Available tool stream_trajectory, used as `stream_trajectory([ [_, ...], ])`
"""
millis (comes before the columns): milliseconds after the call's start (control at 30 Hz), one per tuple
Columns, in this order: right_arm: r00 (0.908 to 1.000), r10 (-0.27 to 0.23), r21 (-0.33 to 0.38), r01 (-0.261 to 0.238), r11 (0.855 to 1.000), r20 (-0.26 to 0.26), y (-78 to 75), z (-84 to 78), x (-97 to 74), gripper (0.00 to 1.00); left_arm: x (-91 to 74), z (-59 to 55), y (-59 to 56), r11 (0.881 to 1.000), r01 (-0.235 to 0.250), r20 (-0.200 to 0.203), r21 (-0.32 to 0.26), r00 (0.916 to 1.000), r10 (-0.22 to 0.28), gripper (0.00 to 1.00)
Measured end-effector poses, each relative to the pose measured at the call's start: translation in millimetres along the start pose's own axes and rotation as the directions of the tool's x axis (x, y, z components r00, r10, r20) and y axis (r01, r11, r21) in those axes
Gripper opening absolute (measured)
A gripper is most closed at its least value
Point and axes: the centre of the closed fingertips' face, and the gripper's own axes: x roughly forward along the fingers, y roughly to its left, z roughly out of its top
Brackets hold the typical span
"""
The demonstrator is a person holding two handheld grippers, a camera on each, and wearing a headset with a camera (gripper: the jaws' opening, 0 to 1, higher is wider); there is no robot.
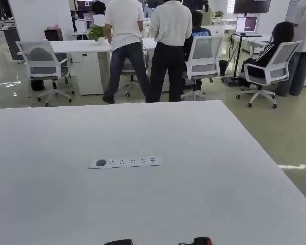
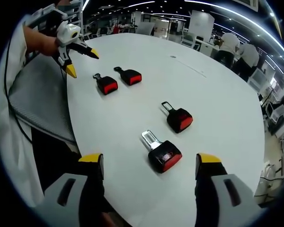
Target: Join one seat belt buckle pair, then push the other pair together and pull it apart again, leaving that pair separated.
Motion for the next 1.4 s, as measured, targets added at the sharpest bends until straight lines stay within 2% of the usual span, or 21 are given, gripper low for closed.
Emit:
stream_trajectory([
  [233,1.0000,0.009,-0.006,-0.009,1.000,-0.001,-1.1,-0.2,2.4,0.76,4.0,1.5,-0.5,1.000,0.011,-0.005,-0.007,0.9999,-0.011,0.80],
  [467,0.9993,0.037,-0.035,-0.037,0.999,-0.003,-2.4,1.3,6.6,0.73,12.0,3.6,-5.1,0.999,0.043,-0.025,0.027,0.9988,-0.043,0.76],
  [600,0.9990,0.043,-0.052,-0.043,0.998,-0.013,-6.8,2.4,10.5,0.68,15.9,-1.7,-6.5,0.996,0.069,-0.042,0.049,0.9969,-0.067,0.72],
  [767,0.9981,0.060,-0.092,-0.061,0.994,-0.016,-10.4,5.3,14.4,0.64,28.9,9.7,-17.3,0.990,0.115,-0.071,0.082,0.9915,-0.109,0.63],
  [933,0.9954,0.092,-0.161,-0.095,0.982,-0.028,-11.4,8.0,17.5,0.59,42.8,22.3,-24.4,0.984,0.141,-0.079,0.113,0.9880,-0.133,0.63],
  [1067,0.9933,0.109,-0.173,-0.114,0.978,-0.036,-15.5,6.0,22.6,0.54,53.3,27.0,-25.6,0.978,0.160,-0.092,0.135,0.9846,-0.149,0.62],
  [1233,0.9903,0.126,-0.196,-0.135,0.971,-0.058,-20.0,0.5,26.4,0.51,62.4,33.0,-32.1,0.964,0.203,-0.123,0.174,0.9754,-0.183,0.60],
  [1400,0.9860,0.146,-0.225,-0.161,0.961,-0.080,-23.4,-5.7,30.3,0.48,69.8,36.0,-33.3,0.954,0.223,-0.146,0.202,0.9697,-0.195,0.58],
])
